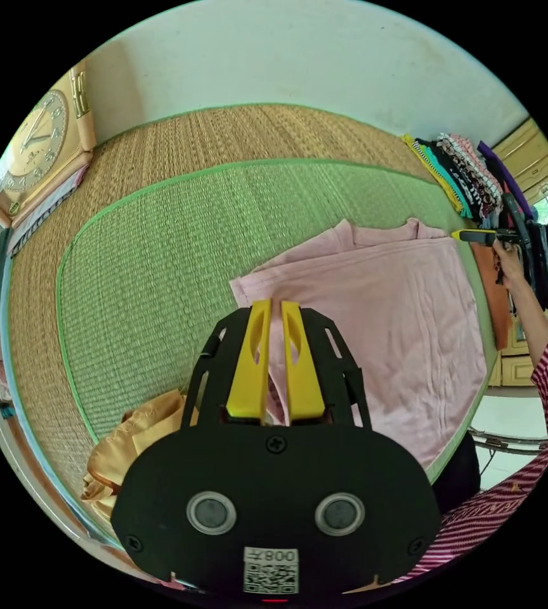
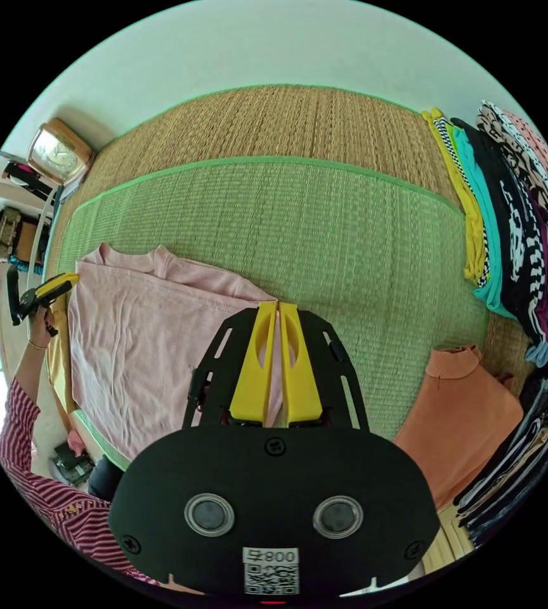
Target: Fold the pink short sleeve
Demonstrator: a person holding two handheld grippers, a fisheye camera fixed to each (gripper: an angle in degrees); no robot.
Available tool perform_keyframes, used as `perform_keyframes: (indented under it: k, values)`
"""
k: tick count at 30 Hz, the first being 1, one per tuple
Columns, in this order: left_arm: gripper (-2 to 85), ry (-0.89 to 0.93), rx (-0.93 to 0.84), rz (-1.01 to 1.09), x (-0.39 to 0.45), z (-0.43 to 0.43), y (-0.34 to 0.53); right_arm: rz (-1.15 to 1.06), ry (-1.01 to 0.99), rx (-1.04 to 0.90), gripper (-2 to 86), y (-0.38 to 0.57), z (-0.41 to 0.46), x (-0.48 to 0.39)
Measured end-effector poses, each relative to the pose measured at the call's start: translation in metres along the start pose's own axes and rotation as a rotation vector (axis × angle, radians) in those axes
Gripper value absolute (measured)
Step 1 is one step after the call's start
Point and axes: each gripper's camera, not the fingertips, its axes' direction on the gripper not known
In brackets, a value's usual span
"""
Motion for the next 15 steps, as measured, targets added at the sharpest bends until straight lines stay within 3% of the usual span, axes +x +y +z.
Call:
perform_keyframes:
  k: [8, 15]
  values:
    - [4.1, 0.187, 0.079, -0.075, -0.004, -0.004, 0.053, 0.077, -0.206, 0.129, 5.4, 0.110, 0.005, 0.061]
    - [7.2, 0.310, -0.004, -0.186, 0.005, -0.001, 0.129, 0.140, -0.391, 0.078, 7.9, 0.302, 0.038, 0.078]
